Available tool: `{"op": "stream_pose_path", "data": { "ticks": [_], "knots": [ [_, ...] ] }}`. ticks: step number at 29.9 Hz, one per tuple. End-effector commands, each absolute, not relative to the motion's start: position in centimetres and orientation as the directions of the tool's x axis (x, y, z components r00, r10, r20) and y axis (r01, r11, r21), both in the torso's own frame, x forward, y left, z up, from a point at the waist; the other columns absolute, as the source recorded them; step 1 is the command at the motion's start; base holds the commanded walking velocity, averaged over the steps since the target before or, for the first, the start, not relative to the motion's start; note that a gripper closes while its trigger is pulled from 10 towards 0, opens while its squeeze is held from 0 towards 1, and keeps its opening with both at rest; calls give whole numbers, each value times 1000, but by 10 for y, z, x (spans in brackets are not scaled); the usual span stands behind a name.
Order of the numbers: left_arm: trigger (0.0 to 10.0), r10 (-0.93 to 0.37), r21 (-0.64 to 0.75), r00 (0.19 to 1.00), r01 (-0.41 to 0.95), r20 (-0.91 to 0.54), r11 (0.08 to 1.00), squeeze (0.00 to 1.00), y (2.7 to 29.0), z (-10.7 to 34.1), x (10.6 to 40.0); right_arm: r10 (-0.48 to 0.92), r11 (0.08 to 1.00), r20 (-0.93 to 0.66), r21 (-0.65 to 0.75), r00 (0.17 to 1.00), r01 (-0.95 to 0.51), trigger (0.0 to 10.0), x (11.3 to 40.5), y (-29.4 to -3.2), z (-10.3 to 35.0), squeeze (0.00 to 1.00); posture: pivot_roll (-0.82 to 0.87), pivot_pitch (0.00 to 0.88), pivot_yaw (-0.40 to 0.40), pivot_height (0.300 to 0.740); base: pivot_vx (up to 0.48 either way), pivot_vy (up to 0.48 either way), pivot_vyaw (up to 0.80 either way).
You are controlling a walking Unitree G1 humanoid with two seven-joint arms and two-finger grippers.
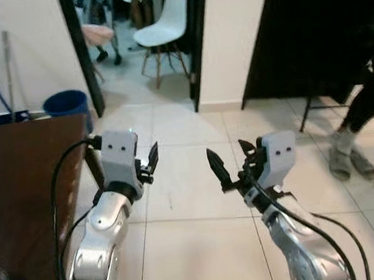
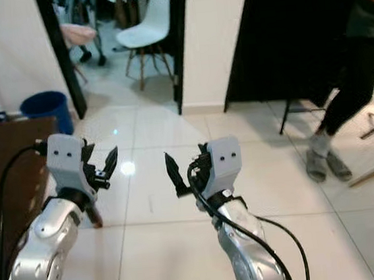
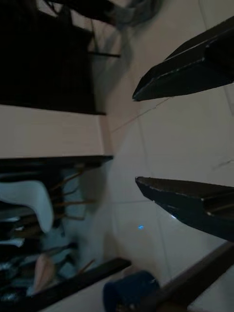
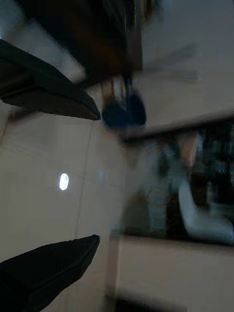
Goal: Setting the table
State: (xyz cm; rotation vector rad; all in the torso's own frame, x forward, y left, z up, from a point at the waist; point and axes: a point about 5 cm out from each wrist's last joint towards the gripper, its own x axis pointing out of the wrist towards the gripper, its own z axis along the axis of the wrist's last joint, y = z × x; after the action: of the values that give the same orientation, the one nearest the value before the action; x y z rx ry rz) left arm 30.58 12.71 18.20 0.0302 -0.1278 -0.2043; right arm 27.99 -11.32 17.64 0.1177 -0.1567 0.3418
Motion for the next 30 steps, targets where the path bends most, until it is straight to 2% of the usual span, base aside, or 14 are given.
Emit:
{"op": "stream_pose_path", "data": {
  "ticks": [1, 30],
  "knots": [
    [10000, -212, 55, 969, 207, 125, 977, 0, 125, 182, 304, 316, 939, 170, 84, 933, -333, 10000, 280, -116, 176, 0, -115, 0, 56, 740, 0, 0, -800],
    [10000, -214, 50, 969, 209, 127, 977, 0, 123, 181, 305, 325, 937, 166, 78, 931, -341, 10000, 280, -116, 175, 0, -116, 0, 50, 740, 0, 0, -800]
  ]
}}
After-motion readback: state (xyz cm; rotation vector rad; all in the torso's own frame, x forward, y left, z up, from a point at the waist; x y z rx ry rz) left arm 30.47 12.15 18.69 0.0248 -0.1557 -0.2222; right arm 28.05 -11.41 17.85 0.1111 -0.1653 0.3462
